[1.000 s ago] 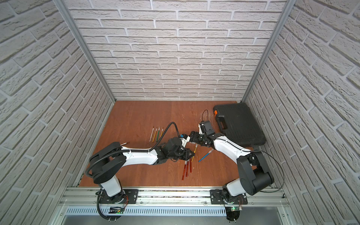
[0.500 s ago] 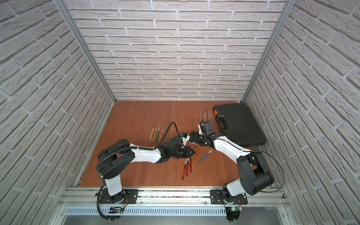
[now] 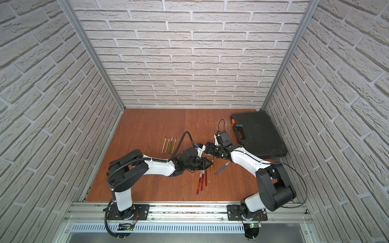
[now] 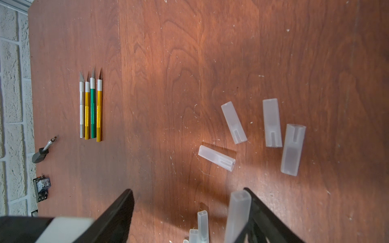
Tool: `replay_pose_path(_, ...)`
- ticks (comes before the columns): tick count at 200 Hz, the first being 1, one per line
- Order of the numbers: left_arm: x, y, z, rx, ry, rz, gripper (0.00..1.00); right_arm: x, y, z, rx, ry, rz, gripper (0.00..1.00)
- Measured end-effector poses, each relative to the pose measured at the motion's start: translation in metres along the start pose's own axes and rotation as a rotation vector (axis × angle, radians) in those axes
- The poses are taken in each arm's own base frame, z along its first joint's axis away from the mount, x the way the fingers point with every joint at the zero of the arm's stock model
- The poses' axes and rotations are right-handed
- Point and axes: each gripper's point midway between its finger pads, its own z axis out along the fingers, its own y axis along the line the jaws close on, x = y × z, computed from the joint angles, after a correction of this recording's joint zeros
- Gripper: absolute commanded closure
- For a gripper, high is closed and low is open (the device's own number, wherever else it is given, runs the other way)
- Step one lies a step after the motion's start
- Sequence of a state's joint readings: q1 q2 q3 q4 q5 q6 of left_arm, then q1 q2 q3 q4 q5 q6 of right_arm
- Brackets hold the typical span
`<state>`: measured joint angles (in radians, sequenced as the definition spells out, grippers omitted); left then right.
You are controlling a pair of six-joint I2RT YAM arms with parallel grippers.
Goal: Remove protective caps from carving knives
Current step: Place the protective sleeve at the center of the board.
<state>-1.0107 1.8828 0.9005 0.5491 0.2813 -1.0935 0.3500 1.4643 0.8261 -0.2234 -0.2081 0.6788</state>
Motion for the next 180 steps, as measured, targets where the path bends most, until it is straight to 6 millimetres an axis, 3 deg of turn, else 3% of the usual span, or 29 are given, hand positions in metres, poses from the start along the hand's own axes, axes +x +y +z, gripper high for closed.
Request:
replay_pose_path(87, 0.005, 0.019, 0.007, -0.050, 0.002, -0.047, 1.00, 0.000, -0.002, 0.000, 0.007, -0.002, 0.005, 0.20)
replay_pose_path(134, 0.005, 0.019, 0.007, -0.051, 0.003, -0.047, 1.00, 0.000, -0.003, 0.000, 0.014, -0.004, 0.002, 0.21)
replay_pose_path(180, 0.005, 0.012, -0.010, -0.050, 0.005, -0.022, 1.00, -0.005, -0.001, -0.012, 0.021, -0.040, -0.035, 0.21)
